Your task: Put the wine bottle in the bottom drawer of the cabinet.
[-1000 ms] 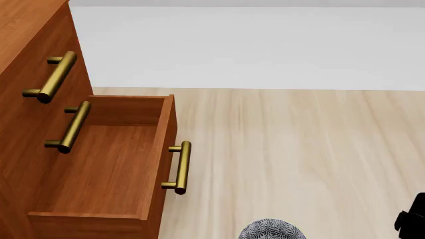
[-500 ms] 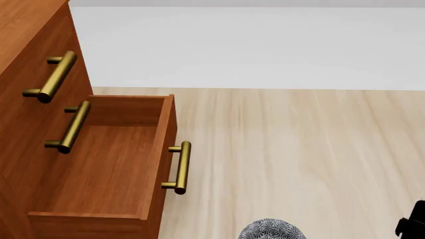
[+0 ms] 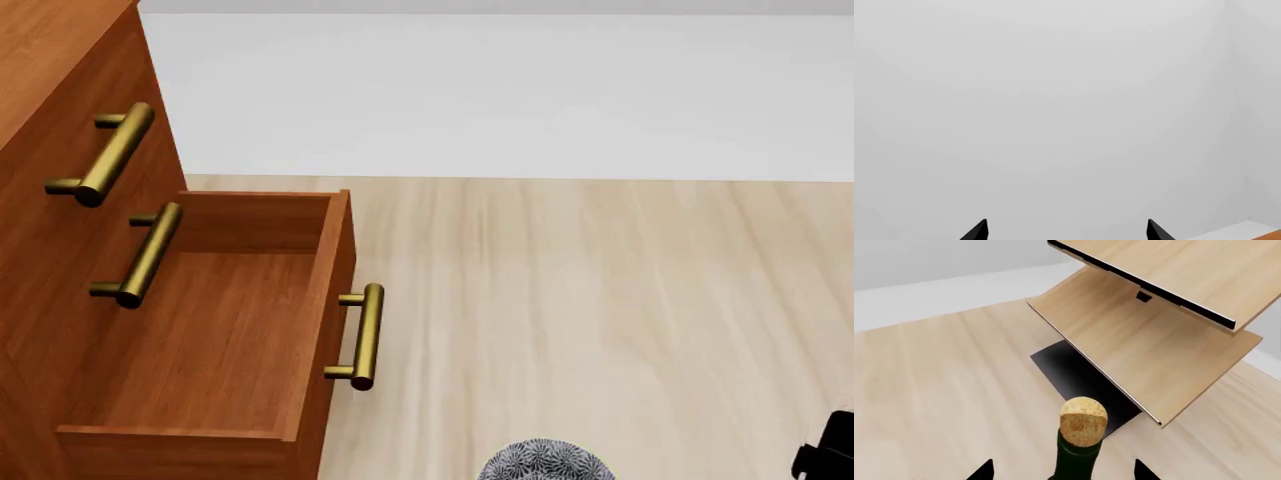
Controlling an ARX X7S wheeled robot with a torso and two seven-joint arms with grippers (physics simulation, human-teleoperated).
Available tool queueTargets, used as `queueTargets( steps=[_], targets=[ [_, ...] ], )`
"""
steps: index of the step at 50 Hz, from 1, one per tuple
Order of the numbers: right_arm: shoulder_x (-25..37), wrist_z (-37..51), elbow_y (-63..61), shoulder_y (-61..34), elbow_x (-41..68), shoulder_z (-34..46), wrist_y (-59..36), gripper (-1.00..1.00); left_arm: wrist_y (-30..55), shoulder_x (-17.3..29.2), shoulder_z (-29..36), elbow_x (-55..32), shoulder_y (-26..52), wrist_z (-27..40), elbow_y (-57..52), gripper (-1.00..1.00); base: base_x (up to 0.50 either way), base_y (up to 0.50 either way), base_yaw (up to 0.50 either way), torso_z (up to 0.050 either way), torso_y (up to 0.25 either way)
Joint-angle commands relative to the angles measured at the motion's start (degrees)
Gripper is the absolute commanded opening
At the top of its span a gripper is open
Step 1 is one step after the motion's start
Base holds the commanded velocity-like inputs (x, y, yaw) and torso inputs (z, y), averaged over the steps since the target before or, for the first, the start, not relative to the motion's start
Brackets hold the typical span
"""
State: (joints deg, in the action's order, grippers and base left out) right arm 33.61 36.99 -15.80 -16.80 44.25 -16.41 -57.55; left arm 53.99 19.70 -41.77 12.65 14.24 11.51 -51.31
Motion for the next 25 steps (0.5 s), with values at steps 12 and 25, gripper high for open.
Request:
queueTargets(
  steps=[12, 25],
  targets=[
    [0.26, -0.88, 5.07, -1.84, -1.96, 2.11, 1.38, 1.00, 0.86, 0.08, 0.22, 0.30, 0.19, -0.11, -0.71, 1.00, 0.00, 0.00, 0.00, 0.000, 0.000],
    [0.18, -1.12, 7.06, -1.69, -2.55, 2.11, 2.27, 1.00, 0.56, 0.10, 0.13, 0.25, 0.24, -0.20, -0.47, 1.00, 0.00, 0.00, 0.00, 0.000, 0.000]
  ],
)
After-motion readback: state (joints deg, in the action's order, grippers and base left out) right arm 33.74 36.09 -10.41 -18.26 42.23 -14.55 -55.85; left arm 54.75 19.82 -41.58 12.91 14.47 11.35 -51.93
